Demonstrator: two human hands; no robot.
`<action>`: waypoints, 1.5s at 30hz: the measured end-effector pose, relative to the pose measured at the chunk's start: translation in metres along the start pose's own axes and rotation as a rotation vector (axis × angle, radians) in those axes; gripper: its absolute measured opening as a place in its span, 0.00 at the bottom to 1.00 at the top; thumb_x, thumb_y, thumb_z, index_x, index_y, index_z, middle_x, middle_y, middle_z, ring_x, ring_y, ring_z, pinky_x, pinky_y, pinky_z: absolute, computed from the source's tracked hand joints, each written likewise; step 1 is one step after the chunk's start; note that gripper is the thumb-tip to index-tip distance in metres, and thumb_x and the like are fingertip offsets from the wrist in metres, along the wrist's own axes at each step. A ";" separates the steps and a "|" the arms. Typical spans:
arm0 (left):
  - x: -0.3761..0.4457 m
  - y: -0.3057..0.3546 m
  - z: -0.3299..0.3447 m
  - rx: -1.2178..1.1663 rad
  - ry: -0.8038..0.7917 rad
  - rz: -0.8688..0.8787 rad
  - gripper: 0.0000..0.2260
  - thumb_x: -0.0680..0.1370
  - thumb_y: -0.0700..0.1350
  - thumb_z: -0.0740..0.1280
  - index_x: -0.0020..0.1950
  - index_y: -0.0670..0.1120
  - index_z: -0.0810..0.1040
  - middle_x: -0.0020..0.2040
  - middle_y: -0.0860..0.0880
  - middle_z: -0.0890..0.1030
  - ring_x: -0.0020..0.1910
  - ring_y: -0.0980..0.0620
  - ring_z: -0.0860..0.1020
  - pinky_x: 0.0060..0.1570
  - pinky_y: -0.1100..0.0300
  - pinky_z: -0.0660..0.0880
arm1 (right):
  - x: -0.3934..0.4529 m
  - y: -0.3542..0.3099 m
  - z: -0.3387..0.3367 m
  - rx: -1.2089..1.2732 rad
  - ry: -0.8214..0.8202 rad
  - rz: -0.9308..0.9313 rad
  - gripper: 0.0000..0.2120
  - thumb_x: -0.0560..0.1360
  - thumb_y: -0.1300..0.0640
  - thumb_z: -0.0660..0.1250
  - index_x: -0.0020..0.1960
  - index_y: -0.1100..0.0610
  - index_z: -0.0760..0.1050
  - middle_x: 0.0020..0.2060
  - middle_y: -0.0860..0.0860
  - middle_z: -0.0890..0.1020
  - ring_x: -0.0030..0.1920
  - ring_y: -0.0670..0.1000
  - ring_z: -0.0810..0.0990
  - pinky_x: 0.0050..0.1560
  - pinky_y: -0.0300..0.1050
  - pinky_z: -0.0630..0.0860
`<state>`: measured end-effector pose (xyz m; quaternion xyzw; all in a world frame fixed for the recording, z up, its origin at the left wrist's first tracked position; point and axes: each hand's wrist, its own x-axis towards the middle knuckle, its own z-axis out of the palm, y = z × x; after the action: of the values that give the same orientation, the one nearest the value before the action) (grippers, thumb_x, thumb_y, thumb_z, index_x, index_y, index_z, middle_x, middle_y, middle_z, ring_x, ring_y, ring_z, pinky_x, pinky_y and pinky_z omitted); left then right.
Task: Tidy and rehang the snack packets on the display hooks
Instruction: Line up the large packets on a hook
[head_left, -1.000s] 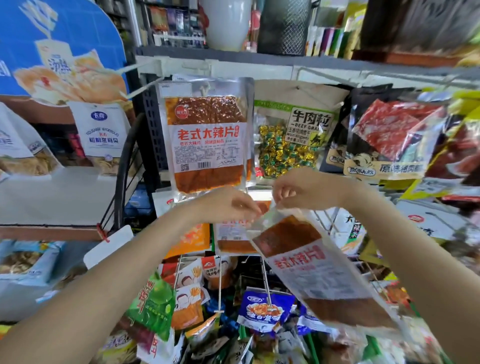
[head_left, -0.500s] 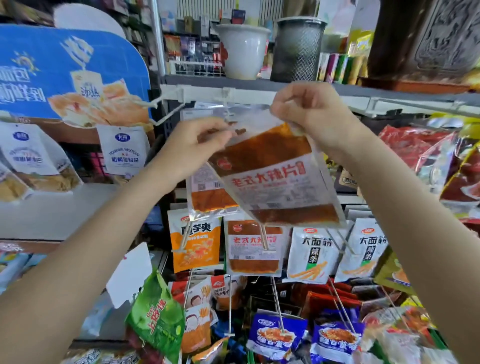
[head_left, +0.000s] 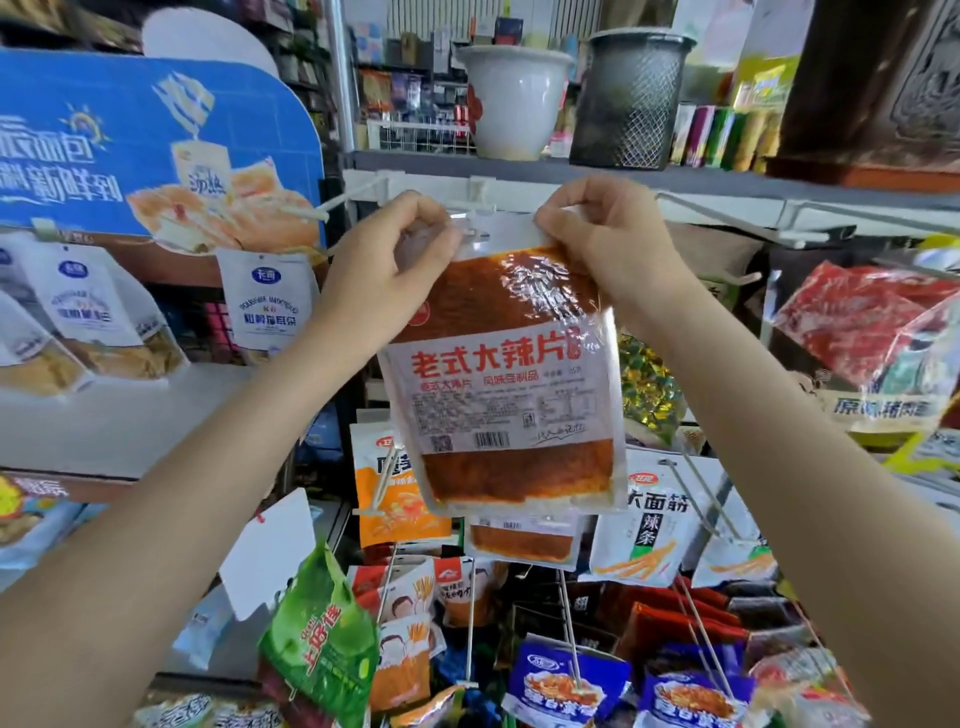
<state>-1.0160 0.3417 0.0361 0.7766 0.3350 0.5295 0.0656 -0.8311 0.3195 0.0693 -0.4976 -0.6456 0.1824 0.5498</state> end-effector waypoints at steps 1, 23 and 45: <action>-0.002 -0.003 0.001 0.011 -0.001 0.000 0.02 0.78 0.44 0.63 0.49 0.48 0.73 0.40 0.63 0.72 0.41 0.68 0.71 0.41 0.77 0.65 | -0.002 0.002 0.000 0.019 -0.007 0.001 0.09 0.75 0.61 0.66 0.37 0.52 0.73 0.33 0.48 0.75 0.36 0.46 0.74 0.40 0.44 0.73; -0.084 -0.053 0.105 0.725 -0.503 -0.103 0.18 0.75 0.44 0.63 0.65 0.47 0.71 0.72 0.45 0.60 0.70 0.42 0.56 0.64 0.45 0.61 | -0.061 0.151 0.005 -0.785 -0.191 0.224 0.23 0.73 0.73 0.57 0.67 0.63 0.66 0.64 0.59 0.71 0.63 0.60 0.71 0.59 0.49 0.70; -0.104 -0.044 0.112 0.369 -0.772 -0.088 0.17 0.77 0.40 0.61 0.66 0.48 0.69 0.70 0.48 0.62 0.49 0.53 0.74 0.50 0.58 0.70 | -0.101 0.198 -0.003 -0.714 -0.569 0.165 0.06 0.73 0.60 0.67 0.47 0.63 0.79 0.63 0.55 0.68 0.64 0.56 0.64 0.60 0.42 0.58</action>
<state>-0.9608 0.3421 -0.1132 0.9014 0.4080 0.1280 0.0686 -0.7507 0.3204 -0.1381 -0.6357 -0.7514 0.1213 0.1285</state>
